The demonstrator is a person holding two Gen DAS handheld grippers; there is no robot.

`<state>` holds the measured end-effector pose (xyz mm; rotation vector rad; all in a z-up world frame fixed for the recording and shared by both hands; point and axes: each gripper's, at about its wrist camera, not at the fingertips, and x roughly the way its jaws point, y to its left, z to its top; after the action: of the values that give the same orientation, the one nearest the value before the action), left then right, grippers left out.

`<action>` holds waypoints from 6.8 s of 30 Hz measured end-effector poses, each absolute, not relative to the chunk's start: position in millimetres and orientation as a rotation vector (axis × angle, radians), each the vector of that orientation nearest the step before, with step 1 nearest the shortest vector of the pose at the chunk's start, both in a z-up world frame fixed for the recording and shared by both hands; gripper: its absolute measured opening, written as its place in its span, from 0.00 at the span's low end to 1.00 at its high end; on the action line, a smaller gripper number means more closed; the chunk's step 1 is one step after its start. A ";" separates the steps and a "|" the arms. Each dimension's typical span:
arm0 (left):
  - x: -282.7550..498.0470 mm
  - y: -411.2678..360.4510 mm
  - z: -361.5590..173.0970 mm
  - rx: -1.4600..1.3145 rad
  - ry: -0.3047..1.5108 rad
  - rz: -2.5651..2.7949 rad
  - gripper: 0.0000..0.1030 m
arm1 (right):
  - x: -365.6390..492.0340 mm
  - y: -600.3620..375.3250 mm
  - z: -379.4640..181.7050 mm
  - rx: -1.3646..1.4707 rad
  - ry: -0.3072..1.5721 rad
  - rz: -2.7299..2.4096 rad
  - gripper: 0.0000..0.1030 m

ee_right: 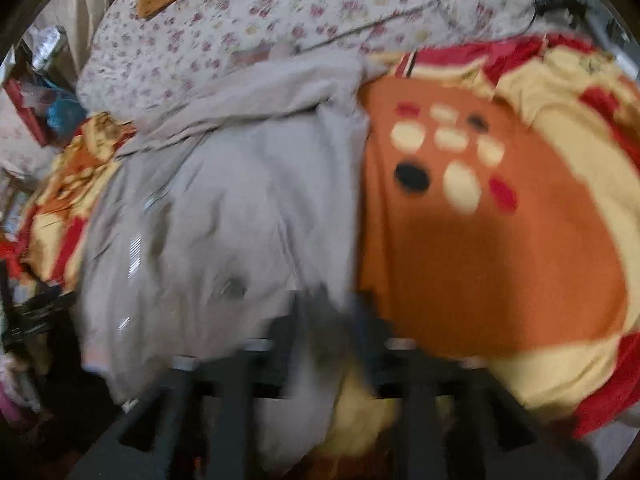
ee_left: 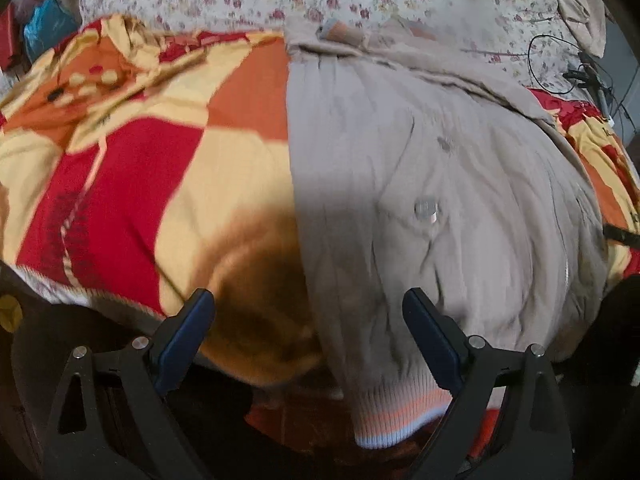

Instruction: Fold large clothes

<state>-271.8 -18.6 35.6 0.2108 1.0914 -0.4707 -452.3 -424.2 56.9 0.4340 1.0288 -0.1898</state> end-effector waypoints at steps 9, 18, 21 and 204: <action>-286.6 -20.6 10.6 0.178 1.222 -0.525 0.93 | -481.5 -380.5 13.1 0.480 1.235 -0.045 0.65; -294.1 -33.8 -1.8 0.200 1.259 -0.553 0.93 | -461.8 -354.4 -7.8 0.452 1.296 0.030 0.70; -296.4 -38.8 -4.7 0.220 1.266 -0.566 0.93 | -455.4 -353.5 -14.2 0.476 1.313 0.035 0.68; -95.5 -119.5 33.4 0.163 0.915 -0.313 0.81 | -302.9 -477.3 56.9 0.339 0.898 -0.468 0.08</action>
<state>-95.5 -119.5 33.4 0.1635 0.9153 -0.3128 -302.9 -477.4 56.9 0.3391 0.8980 -0.4675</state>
